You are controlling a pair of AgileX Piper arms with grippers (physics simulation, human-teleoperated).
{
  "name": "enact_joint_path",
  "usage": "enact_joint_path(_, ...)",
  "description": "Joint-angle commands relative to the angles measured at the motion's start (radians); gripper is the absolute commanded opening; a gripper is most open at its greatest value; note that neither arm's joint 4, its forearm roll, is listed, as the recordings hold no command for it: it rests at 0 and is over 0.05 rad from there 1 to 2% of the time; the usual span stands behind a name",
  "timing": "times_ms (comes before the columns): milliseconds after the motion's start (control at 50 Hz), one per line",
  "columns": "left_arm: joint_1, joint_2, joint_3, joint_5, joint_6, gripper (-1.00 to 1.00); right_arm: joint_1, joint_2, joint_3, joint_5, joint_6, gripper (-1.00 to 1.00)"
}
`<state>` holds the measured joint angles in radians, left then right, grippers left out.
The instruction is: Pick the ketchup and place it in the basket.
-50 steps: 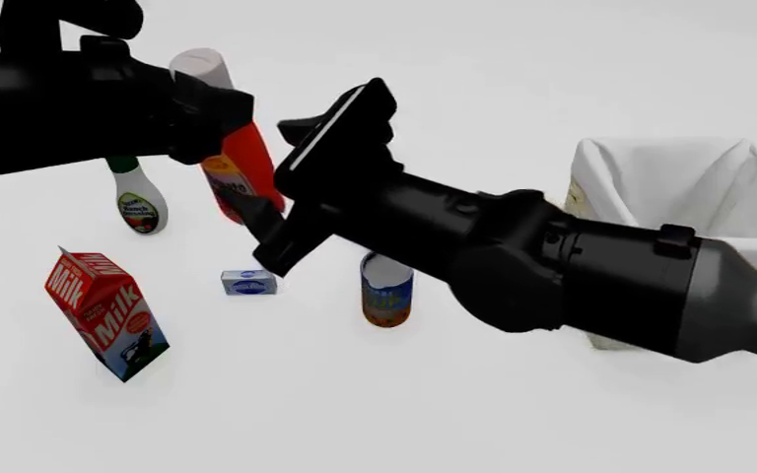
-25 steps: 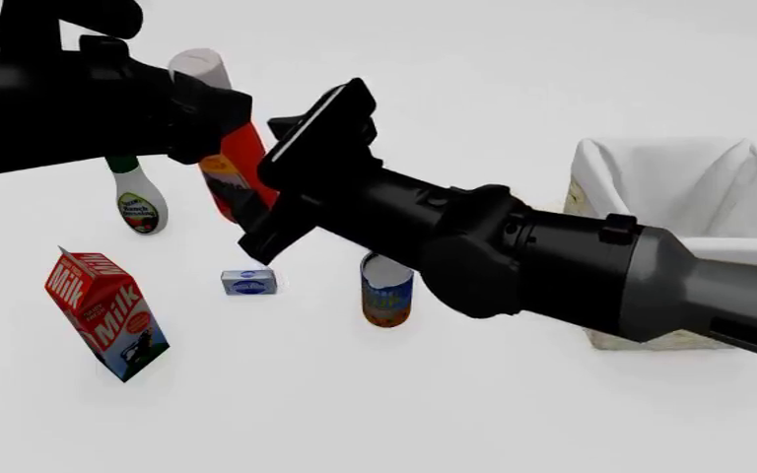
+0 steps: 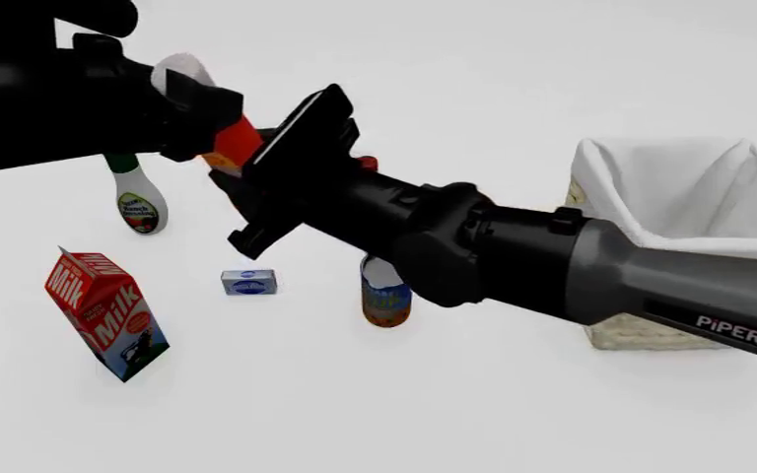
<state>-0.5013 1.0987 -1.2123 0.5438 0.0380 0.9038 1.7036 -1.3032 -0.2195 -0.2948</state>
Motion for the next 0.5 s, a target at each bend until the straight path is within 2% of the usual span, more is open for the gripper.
enact_joint_path(20, -0.01, -0.017, -0.006, 0.004, 0.019, -1.0, -0.026, 0.022, 0.008, -0.017, 0.003, -1.0)
enact_joint_path(260, -0.034, -0.032, -0.011, 0.013, 0.006, -1.0, -0.033, -0.004, 0.028, -0.01, -0.002, -1.0)
enact_joint_path(280, -0.033, -0.034, -0.014, 0.016, 0.007, 1.0, -0.032, -0.009, 0.032, -0.009, -0.002, -1.0)
enact_joint_path(500, -0.034, -0.056, -0.021, 0.036, 0.006, 1.0, -0.04, -0.025, 0.026, 0.009, -0.009, -1.0)
